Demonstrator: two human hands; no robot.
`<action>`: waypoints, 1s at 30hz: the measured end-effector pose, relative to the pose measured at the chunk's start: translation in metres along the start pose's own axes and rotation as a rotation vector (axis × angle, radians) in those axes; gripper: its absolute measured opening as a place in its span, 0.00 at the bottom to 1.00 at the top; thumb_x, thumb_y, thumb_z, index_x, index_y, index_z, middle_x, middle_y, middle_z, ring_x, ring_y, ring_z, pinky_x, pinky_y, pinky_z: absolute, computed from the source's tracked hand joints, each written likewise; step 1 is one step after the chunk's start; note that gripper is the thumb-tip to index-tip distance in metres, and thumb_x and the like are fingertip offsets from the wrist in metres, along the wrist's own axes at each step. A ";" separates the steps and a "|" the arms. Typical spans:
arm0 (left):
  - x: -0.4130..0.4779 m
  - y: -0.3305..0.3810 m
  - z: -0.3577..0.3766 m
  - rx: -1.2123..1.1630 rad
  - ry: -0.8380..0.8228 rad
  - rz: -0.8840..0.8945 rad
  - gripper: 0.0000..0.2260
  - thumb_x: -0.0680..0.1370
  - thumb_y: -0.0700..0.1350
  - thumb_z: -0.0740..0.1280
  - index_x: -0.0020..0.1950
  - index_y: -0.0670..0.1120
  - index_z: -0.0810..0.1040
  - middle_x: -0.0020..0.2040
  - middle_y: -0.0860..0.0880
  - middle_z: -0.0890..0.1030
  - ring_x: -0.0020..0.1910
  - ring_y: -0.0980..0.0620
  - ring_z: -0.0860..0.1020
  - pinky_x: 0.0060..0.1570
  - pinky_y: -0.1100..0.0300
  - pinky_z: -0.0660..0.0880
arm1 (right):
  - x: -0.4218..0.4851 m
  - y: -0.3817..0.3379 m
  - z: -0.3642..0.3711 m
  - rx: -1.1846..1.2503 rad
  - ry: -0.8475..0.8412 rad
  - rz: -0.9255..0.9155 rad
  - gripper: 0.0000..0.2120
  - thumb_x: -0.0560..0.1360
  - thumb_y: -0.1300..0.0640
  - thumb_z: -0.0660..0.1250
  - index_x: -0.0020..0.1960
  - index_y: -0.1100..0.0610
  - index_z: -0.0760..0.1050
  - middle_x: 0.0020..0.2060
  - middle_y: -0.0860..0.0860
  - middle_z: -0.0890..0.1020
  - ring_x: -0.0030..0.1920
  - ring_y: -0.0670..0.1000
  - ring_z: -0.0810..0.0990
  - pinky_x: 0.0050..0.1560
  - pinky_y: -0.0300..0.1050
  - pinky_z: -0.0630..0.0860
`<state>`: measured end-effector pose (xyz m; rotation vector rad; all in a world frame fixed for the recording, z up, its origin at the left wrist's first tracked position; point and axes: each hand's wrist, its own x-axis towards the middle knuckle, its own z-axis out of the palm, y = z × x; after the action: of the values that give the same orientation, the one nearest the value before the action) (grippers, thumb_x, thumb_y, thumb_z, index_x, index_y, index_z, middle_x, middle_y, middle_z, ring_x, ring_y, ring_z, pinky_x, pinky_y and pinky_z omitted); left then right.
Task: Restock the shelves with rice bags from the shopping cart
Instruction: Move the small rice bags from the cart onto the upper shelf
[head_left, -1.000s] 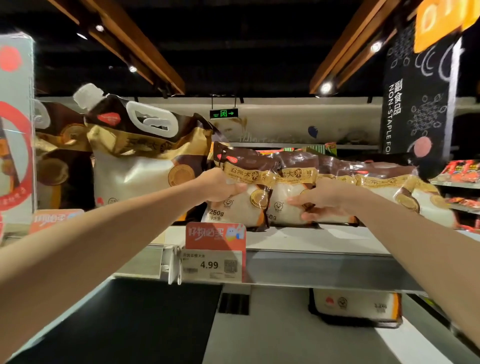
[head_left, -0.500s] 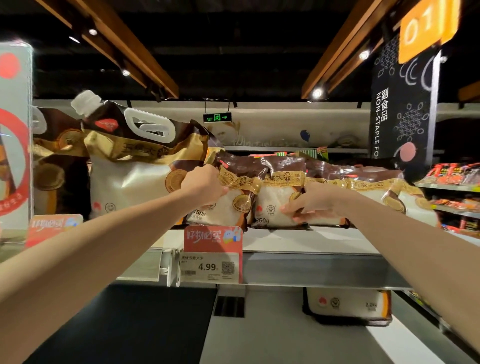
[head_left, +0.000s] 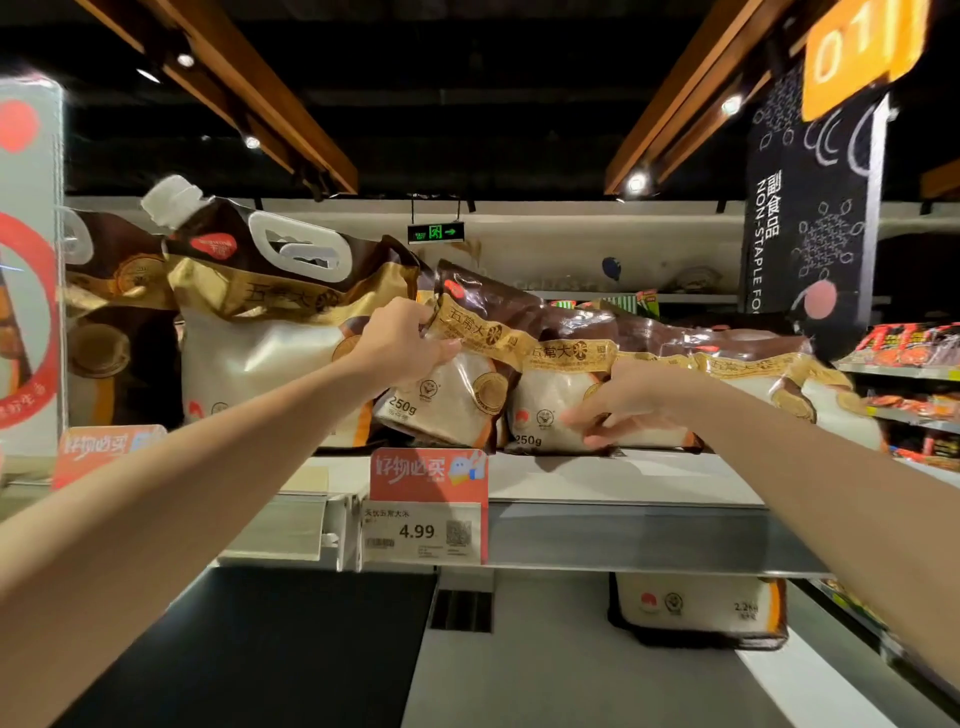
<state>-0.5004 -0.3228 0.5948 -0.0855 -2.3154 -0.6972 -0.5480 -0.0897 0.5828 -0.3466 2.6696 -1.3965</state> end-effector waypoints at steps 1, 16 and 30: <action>0.000 -0.002 0.001 -0.082 0.024 -0.004 0.09 0.79 0.47 0.69 0.47 0.40 0.78 0.35 0.49 0.78 0.30 0.55 0.73 0.28 0.64 0.68 | 0.002 0.000 0.000 0.027 -0.017 -0.006 0.21 0.69 0.61 0.77 0.59 0.65 0.75 0.58 0.56 0.76 0.54 0.55 0.80 0.43 0.44 0.83; 0.028 0.046 0.007 -0.771 -0.045 -0.398 0.11 0.77 0.42 0.72 0.56 0.42 0.75 0.54 0.45 0.82 0.54 0.47 0.81 0.57 0.53 0.79 | -0.013 -0.001 -0.021 0.111 0.419 -0.240 0.16 0.80 0.50 0.63 0.59 0.62 0.75 0.47 0.55 0.81 0.35 0.48 0.79 0.36 0.42 0.79; 0.024 0.043 0.032 0.095 -0.395 0.245 0.21 0.74 0.56 0.73 0.62 0.48 0.77 0.54 0.51 0.81 0.49 0.57 0.79 0.48 0.65 0.75 | -0.025 0.046 -0.060 0.133 0.332 -0.154 0.13 0.74 0.52 0.73 0.50 0.62 0.77 0.30 0.52 0.77 0.25 0.44 0.74 0.25 0.34 0.72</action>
<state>-0.5274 -0.2731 0.6104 -0.4947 -2.6466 -0.4761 -0.5431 -0.0110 0.5791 -0.3406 2.8335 -1.8119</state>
